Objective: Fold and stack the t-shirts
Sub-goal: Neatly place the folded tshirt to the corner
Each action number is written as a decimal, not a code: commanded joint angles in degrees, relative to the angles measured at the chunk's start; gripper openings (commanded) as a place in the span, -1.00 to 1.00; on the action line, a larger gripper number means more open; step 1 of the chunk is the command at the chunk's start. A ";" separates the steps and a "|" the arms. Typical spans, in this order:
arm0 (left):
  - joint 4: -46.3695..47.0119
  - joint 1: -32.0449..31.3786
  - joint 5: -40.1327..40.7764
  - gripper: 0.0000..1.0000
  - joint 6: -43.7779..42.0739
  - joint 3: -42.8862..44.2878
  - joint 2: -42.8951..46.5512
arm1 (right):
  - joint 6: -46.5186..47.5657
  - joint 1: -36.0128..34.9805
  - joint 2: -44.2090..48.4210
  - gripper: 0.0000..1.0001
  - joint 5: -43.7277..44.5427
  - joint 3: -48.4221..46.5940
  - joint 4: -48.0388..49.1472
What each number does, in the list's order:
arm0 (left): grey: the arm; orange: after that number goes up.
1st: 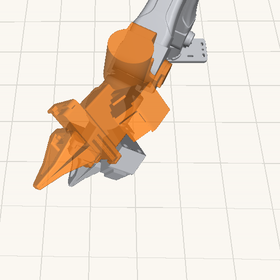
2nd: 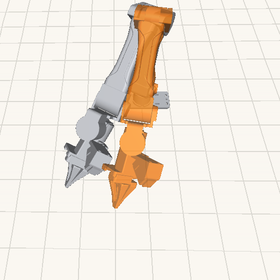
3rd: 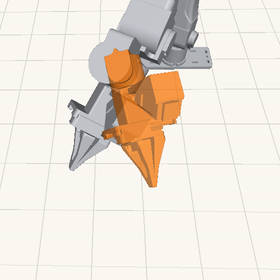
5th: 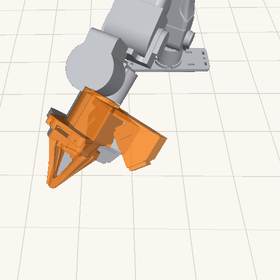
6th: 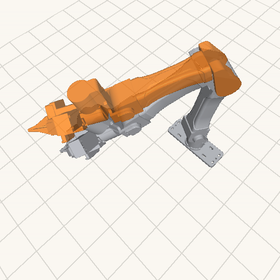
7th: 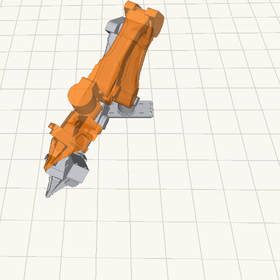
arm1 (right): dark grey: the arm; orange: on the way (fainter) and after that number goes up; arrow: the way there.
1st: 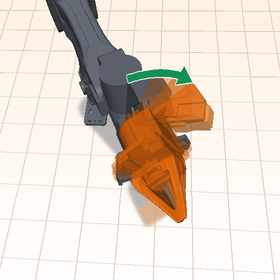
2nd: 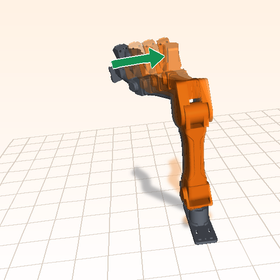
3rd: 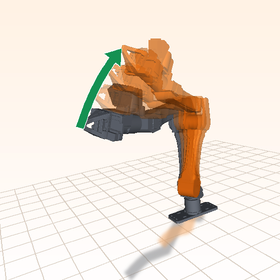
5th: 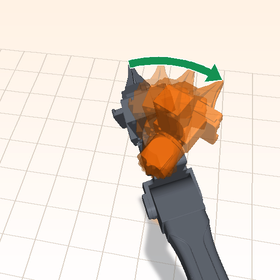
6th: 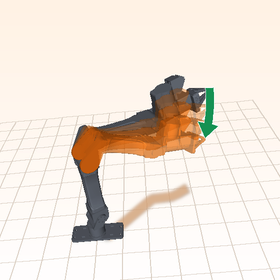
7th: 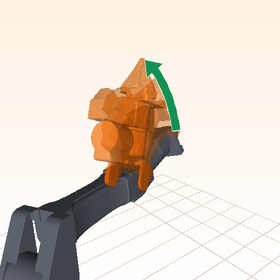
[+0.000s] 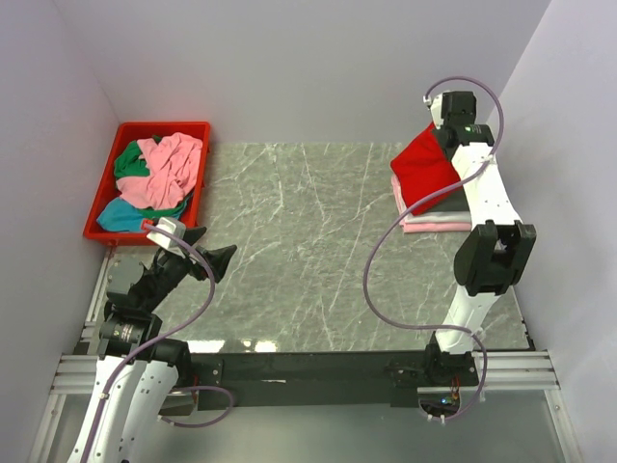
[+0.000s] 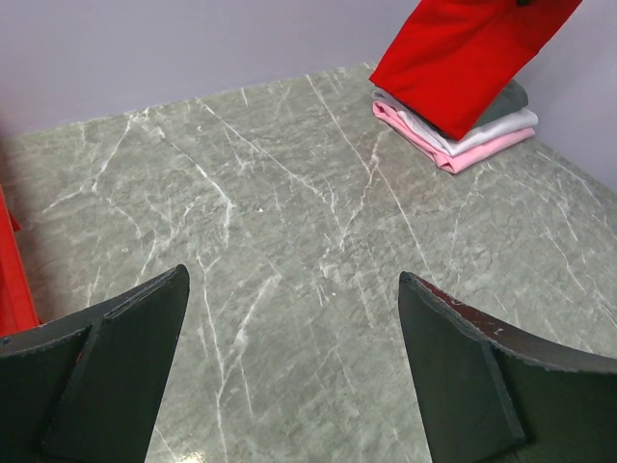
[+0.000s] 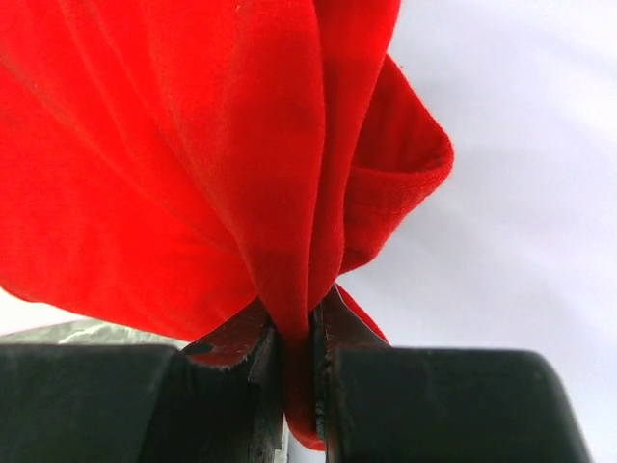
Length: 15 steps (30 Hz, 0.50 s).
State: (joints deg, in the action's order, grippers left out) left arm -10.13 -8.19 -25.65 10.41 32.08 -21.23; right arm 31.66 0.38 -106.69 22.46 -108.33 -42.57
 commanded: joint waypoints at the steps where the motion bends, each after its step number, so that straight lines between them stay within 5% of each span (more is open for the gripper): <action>1: 2.66 0.01 -0.98 0.89 0.40 -0.26 -0.21 | 0.77 1.90 -0.97 -1.00 -0.57 1.02 6.18; 15: 2.66 0.01 -1.33 0.89 0.39 -0.26 -1.44 | -0.02 6.91 -5.54 -1.00 -2.59 2.42 11.01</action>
State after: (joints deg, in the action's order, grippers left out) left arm -10.11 -8.19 -25.69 10.41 32.08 -22.37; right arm 31.83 6.04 -111.28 19.84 -105.71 -36.38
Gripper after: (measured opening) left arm 0.947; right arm 0.151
